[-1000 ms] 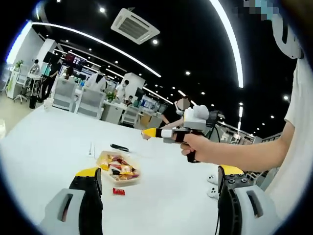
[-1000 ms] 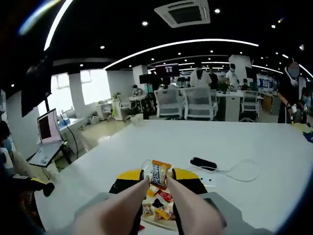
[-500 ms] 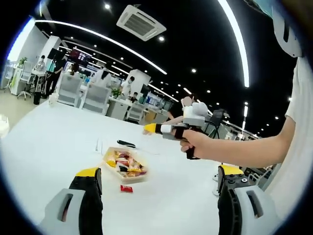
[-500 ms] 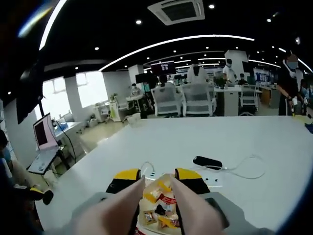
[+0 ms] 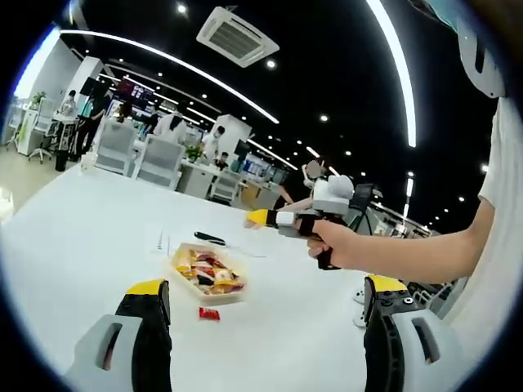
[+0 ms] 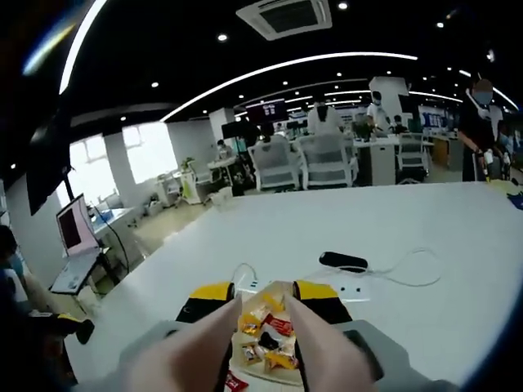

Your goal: Place the target food into the container with the food tongs after gripping and lifting it, then release it inside without dropping or visibly crushing the food.

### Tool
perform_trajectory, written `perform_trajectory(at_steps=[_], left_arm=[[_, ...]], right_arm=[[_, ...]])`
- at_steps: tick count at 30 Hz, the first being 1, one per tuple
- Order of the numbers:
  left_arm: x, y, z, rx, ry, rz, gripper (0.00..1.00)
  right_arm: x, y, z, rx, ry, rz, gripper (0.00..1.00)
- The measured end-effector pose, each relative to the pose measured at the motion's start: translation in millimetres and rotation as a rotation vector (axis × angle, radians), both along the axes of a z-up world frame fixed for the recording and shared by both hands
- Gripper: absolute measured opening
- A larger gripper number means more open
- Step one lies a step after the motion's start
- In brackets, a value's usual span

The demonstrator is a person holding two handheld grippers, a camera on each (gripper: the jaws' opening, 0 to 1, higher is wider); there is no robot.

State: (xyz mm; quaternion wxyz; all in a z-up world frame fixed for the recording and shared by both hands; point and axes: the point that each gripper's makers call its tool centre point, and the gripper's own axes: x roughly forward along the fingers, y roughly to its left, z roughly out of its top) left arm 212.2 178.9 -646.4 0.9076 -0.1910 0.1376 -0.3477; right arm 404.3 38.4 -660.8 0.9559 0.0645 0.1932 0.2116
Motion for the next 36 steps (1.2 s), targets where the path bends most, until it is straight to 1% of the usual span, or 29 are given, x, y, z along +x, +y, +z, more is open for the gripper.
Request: perform_trajectory(at_steps=[4, 5, 6, 7, 8, 9, 10, 11, 12, 13, 15, 17, 18, 19, 21, 22, 24, 25, 28, 30, 31, 32, 33, 35, 36], left_arm=[[-5.0, 1, 1.6, 0.005, -0.004, 0.002, 0.99], [-5.8, 1, 1.7, 0.007, -0.003, 0.002, 0.99], [-7.3, 1, 1.9, 0.009, -0.004, 0.003, 0.99], [-10.6, 1, 2.4, 0.012, -0.005, 0.004, 0.99], [-12.4, 1, 2.3, 0.014, -0.006, 0.004, 0.99], [-14.9, 2, 2.6, 0.016, -0.008, 0.007, 0.99], [-16.6, 2, 3.1, 0.018, -0.009, 0.009, 0.99], [-19.1, 2, 3.8, 0.024, -0.012, 0.007, 0.99], [-20.0, 1, 4.0, 0.027, -0.013, 0.005, 0.99], [-22.3, 1, 5.4, 0.037, -0.020, 0.002, 0.99], [-24.7, 4, 8.9, 0.047, -0.030, 0.011, 0.99], [-26.5, 6, 12.1, 0.048, -0.037, 0.016, 0.99], [-27.8, 7, 13.3, 0.047, -0.041, 0.019, 0.99], [-27.7, 7, 13.2, 0.038, -0.039, 0.021, 0.99], [-27.1, 7, 13.4, 0.027, -0.033, 0.026, 0.99], [-25.1, 7, 11.0, 0.017, -0.015, 0.032, 0.99], [-24.3, 5, 11.6, 0.020, -0.016, 0.033, 0.99], [-24.0, 5, 12.6, 0.018, -0.017, 0.032, 0.99], [-23.1, 2, 15.4, 0.007, -0.021, 0.026, 0.99], [-22.4, 1, 15.2, 0.012, -0.024, 0.020, 0.99], [-22.1, 0, 14.6, 0.014, -0.024, 0.017, 0.99], [-21.1, 0, 13.3, 0.015, -0.023, 0.013, 0.99], [-20.4, 0, 12.6, 0.016, -0.023, 0.013, 0.99], [-17.6, 0, 9.5, 0.017, -0.021, 0.014, 0.99], [-15.2, 1, 8.3, 0.015, -0.016, 0.016, 0.99]], right_arm=[[-12, 10, -5.7, -0.009, 0.019, 0.068, 0.28], [-19, 17, -10.2, -0.007, 0.052, 0.108, 0.28], [-21, 18, -11.0, -0.016, 0.049, 0.118, 0.28], [-23, 21, -12.0, -0.033, 0.045, 0.137, 0.28], [-29, 27, -16.8, -0.057, 0.067, 0.186, 0.28], [-33, 29, -19.6, -0.075, 0.078, 0.209, 0.28], [-35, 30, -21.6, -0.121, 0.068, 0.236, 0.28], [-36, 31, -21.3, -0.145, 0.057, 0.254, 0.28], [-39, 34, -21.9, -0.164, 0.056, 0.286, 0.28], [-40, 35, -22.4, -0.169, 0.061, 0.298, 0.28], [-39, 34, -21.7, -0.184, 0.060, 0.308, 0.27], [-40, 34, -23.0, -0.182, 0.080, 0.324, 0.27], [-40, 34, -23.0, -0.185, 0.081, 0.327, 0.27], [-40, 34, -23.6, -0.201, 0.080, 0.339, 0.27], [-40, 34, -24.1, -0.207, 0.082, 0.346, 0.27], [-39, 34, -24.4, -0.276, 0.071, 0.406, 0.27], [-33, 31, -18.0, -0.328, 0.048, 0.448, 0.27], [-25, 27, -8.7, -0.349, 0.027, 0.455, 0.27], [-4, 15, 13.5, -0.340, 0.028, 0.446, 0.27], [8, 8, 20.7, -0.348, 0.023, 0.436, 0.27], [10, 6, 19.0, -0.344, 0.031, 0.433, 0.27], [10, 6, 12.2, -0.335, 0.044, 0.426, 0.28], [8, 7, 5.3, -0.327, 0.064, 0.420, 0.28], [1, 13, -7.4, -0.286, 0.099, 0.418, 0.28], [-7, 21, -20.3, -0.211, 0.138, 0.399, 0.28]])
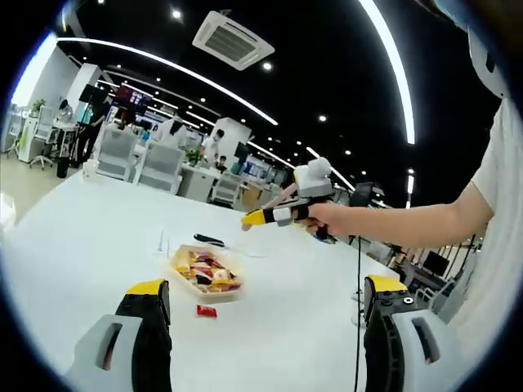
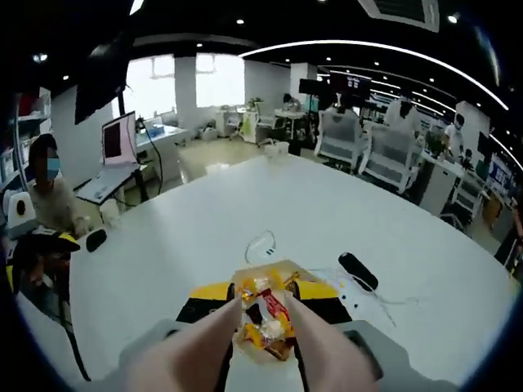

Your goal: Place the target food into the container with the food tongs after gripping and lifting it, then release it inside without dropping or visibly crushing the food.

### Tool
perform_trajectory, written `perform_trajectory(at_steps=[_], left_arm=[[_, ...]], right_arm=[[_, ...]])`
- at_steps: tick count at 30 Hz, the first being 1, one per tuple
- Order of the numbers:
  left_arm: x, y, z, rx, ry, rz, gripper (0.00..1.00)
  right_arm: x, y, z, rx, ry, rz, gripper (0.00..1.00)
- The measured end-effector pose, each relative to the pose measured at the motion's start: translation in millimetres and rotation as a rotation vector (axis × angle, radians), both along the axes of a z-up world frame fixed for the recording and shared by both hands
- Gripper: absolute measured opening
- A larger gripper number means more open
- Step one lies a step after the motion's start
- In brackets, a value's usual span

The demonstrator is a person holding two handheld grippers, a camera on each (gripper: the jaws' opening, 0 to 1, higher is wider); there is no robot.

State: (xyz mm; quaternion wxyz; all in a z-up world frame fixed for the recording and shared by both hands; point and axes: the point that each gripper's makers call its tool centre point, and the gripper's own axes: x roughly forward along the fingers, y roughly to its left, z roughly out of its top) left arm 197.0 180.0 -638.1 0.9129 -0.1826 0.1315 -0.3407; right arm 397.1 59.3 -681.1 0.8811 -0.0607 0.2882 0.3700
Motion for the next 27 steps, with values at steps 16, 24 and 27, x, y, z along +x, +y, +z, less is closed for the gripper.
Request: perform_trajectory(at_steps=[16, 24, 27], left_arm=[[22.9, 22, -18.8, 0.022, 0.010, 0.079, 0.99], [38.1, 12, -46.3, 0.034, 0.057, 0.053, 0.99], [43.6, 13, -55.8, 0.048, 0.075, 0.051, 0.99]], right_arm=[[-45, 56, -74.7, 0.032, 0.098, 0.042, 0.28], [-52, 53, -97.9, -0.036, 0.111, 0.118, 0.27], [-52, 54, -105.7, -0.054, 0.103, 0.133, 0.27]])
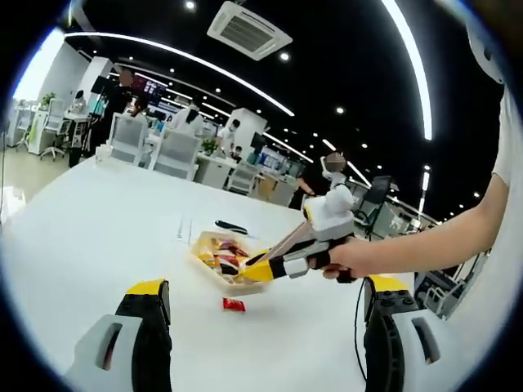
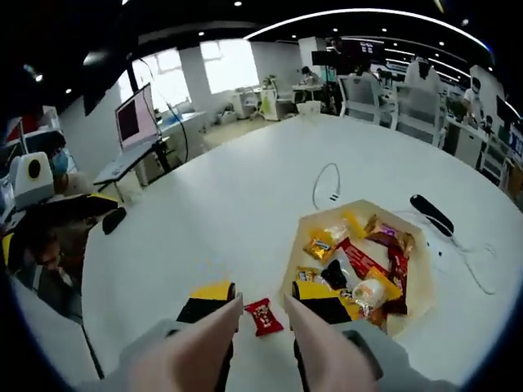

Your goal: Place the target food into the container with the food tongs after gripping and lifting it, then release it inside without dropping or visibly crushing the food.

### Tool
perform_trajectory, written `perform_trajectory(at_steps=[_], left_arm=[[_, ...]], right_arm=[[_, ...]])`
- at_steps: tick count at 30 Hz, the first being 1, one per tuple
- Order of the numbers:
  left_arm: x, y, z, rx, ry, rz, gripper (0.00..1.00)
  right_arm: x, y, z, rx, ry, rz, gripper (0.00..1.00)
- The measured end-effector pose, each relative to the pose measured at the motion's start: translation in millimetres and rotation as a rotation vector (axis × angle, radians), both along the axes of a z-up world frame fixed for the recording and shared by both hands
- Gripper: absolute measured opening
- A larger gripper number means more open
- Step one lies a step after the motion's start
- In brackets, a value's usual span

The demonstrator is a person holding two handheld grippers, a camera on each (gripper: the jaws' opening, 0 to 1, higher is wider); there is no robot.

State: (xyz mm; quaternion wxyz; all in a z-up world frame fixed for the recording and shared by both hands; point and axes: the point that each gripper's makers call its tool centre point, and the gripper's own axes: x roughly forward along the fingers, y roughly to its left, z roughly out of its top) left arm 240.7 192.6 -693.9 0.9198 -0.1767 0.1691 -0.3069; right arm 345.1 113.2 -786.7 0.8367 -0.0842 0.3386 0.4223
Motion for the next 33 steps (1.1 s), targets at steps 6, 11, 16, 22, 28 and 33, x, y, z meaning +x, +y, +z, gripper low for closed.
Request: perform_trajectory(at_steps=[6, 11, 16, 22, 28, 33], left_arm=[[10.0, 0, -10.1, 0.008, 0.016, -0.014, 0.99], [13.2, 1, -20.4, 0.015, 0.052, -0.032, 0.99], [15.0, 1, -29.1, 0.018, 0.077, -0.051, 0.99], [15.3, 8, -33.7, 0.022, 0.097, -0.049, 0.99], [17.6, 23, -37.2, 0.016, 0.117, -0.021, 0.99], [20.3, 28, -42.2, 0.017, 0.134, -0.017, 0.99]], right_arm=[[-4, 1, -13.5, -0.005, 0.021, 0.044, 0.26], [-12, 8, -21.5, -0.037, -0.030, 0.171, 0.26], [-14, 11, -38.7, -0.082, -0.009, 0.173, 0.26], [-13, 14, -56.4, -0.113, 0.018, 0.187, 0.26], [-10, 14, -57.6, -0.104, 0.033, 0.150, 0.26], [-14, 14, -55.3, -0.104, -0.015, 0.142, 0.26]])
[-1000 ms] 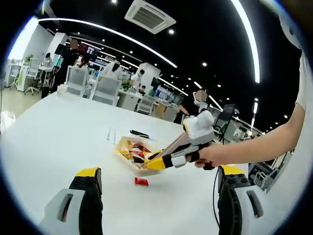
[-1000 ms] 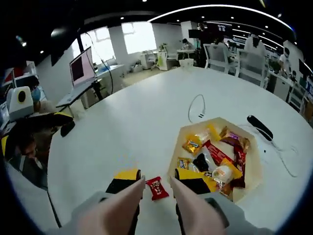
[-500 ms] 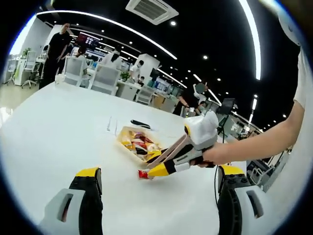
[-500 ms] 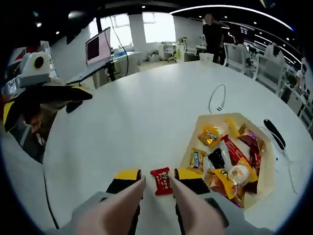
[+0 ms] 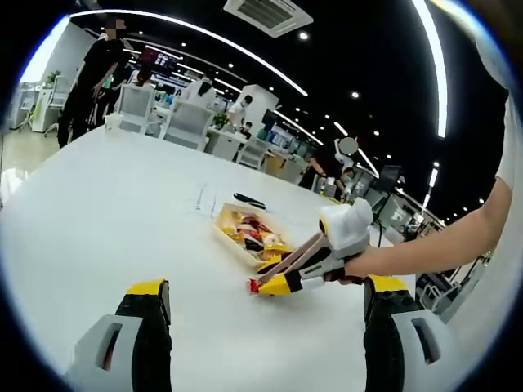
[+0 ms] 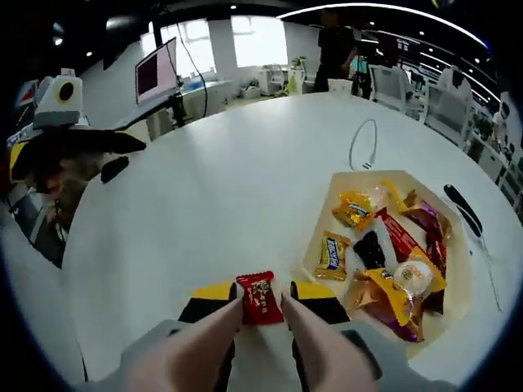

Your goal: Place the target food into the container with the food tongs after gripping and lifting it, then release it inside without dropping or visibly crushing the food.

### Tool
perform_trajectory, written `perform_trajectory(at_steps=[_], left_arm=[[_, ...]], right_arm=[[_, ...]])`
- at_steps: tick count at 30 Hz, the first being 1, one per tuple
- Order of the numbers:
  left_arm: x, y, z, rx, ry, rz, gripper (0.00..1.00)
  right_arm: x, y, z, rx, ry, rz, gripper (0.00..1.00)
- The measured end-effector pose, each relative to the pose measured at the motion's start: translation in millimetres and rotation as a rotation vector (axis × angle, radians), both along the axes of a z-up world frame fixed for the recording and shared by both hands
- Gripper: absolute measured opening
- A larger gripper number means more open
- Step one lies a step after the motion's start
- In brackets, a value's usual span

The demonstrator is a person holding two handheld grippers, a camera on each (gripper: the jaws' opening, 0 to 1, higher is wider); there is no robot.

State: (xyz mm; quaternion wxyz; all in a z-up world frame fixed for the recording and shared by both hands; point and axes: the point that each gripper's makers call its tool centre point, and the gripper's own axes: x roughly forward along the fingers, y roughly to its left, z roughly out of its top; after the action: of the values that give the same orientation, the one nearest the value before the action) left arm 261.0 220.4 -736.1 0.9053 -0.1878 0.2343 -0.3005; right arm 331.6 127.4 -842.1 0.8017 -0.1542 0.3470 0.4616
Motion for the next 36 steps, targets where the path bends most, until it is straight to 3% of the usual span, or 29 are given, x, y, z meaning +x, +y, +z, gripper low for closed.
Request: perform_trajectory(at_steps=[7, 13, 15, 18, 21, 23, 24, 26, 29, 32, 36], left_arm=[[1.3, -12, -1.5, -0.011, 0.017, -0.017, 0.99], [0.5, -16, 4.7, -0.021, 0.009, -0.011, 0.99], [-2.0, -18, 6.3, -0.014, 0.009, -0.017, 0.98], [-4.4, -20, 8.6, -0.002, 0.005, -0.028, 0.98], [-5.4, -21, 14.2, 0.002, -0.006, -0.032, 0.97], [-6.0, -21, 18.4, 0.009, -0.016, -0.032, 0.97], [-6.2, -21, 19.4, 0.023, -0.022, -0.031, 0.97], [-7.1, -18, 18.7, 0.080, -0.038, -0.040, 0.98], [-7.4, -15, 21.2, 0.073, -0.039, -0.028, 0.97], [-7.5, -14, 21.6, 0.072, -0.037, -0.023, 0.97], [-6.1, -17, 25.9, 0.059, -0.043, -0.023, 0.97]], right_arm=[[-2, -1, -1.6, -0.032, -0.023, 0.006, 0.25], [-9, -2, -1.0, 0.002, -0.073, -0.077, 0.19], [-10, -3, -1.1, 0.011, -0.066, -0.120, 0.18], [-4, -8, -2.3, 0.064, 0.011, -0.200, 0.18], [0, -10, -3.3, 0.084, 0.042, -0.224, 0.18], [0, -9, -4.2, 0.063, 0.030, -0.206, 0.18], [-1, -8, -4.6, 0.009, -0.006, -0.180, 0.18], [-4, -6, -4.5, 0.006, -0.010, -0.199, 0.18], [-12, -6, -1.8, 0.075, 0.046, -0.281, 0.18], [-14, -11, 3.0, 0.091, 0.041, -0.302, 0.18], [-10, -23, 21.1, 0.220, 0.091, -0.432, 0.18]])
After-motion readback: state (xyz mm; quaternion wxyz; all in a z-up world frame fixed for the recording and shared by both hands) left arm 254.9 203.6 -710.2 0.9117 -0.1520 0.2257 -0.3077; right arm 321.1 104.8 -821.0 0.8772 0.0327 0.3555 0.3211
